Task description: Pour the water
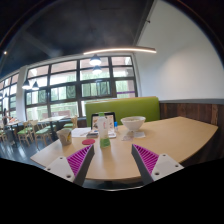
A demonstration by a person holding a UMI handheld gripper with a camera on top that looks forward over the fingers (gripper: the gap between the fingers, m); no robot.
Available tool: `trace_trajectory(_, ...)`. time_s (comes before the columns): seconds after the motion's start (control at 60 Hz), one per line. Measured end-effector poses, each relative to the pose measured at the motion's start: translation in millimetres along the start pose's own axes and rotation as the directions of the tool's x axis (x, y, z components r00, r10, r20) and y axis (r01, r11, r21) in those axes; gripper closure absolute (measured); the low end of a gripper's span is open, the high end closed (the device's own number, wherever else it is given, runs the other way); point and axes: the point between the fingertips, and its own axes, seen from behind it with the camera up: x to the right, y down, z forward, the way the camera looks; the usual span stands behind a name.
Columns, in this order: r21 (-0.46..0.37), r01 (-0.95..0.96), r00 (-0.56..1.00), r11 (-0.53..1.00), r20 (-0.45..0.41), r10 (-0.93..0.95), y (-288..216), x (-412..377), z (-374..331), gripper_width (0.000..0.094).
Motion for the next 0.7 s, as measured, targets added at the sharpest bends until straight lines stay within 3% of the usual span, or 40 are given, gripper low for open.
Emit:
trace_trajectory(0.167, -0.023, 0.037, 0.998, 0.999, -0.044, -0.038, 0, 12, 14, 0.0114)
trace_trajectory(0.35, -0.028, 0.082, 0.996, 0.996, -0.016, -0.083, -7, -8, 60, 0.0114)
trace_trajectory(0.467, -0.003, 0.103, 0.995, 0.995, 0.010, -0.103, -18, -25, 117, 0.0108)
trace_trajectory(0.7, 0.021, 0.108, 0.992, 0.994, -0.061, -0.106, -12, -38, 259, 0.0124)
